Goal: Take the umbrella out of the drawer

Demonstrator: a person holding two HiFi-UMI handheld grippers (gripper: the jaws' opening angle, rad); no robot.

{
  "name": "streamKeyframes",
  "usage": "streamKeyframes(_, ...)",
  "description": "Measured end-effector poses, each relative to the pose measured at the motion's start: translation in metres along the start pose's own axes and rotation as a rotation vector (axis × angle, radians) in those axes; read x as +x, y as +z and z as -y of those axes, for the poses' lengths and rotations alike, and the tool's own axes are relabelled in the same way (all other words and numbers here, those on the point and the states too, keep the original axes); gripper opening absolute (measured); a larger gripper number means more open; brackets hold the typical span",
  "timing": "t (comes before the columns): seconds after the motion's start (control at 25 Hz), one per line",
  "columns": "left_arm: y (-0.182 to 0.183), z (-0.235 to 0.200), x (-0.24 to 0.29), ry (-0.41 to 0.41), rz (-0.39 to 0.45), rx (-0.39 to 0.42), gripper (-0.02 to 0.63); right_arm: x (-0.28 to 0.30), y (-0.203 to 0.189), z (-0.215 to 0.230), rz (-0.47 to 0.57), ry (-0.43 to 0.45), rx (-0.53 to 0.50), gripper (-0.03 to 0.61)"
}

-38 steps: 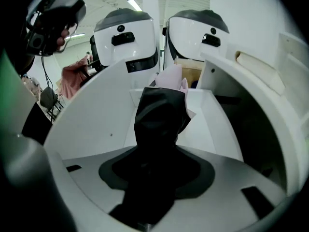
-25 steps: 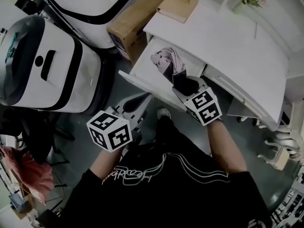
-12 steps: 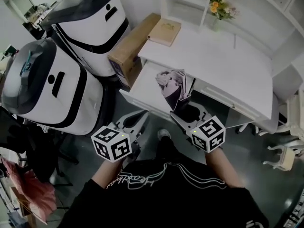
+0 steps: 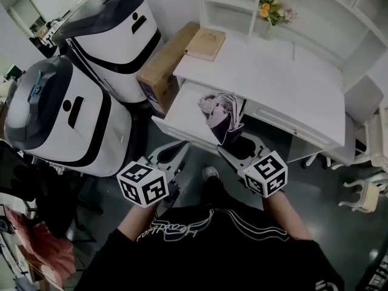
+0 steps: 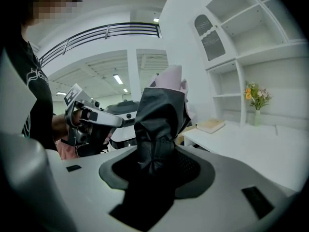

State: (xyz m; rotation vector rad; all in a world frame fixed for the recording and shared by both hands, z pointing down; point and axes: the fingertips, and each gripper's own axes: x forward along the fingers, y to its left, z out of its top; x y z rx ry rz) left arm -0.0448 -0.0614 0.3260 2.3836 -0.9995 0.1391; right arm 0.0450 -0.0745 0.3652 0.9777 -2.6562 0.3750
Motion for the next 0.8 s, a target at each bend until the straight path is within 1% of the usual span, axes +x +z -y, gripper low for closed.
streamKeyframes(0.4, -0.01, -0.003, 0.002, -0.003, -0.019, -0.015, 0.021, 0.004, -0.003, -0.003, -0.01, 0.014, -0.002, 0.215)
streamKeyframes(0.64, -0.009, -0.005, 0.001, -0.004, -0.017, -0.021, 0.021, 0.007, -0.002, -0.002, -0.018, 0.019, 0.001, 0.215)
streamKeyframes(0.8, -0.013, -0.012, 0.0, 0.001, -0.029, -0.042, 0.021, 0.01, -0.002, -0.001, -0.018, 0.018, 0.008, 0.215)
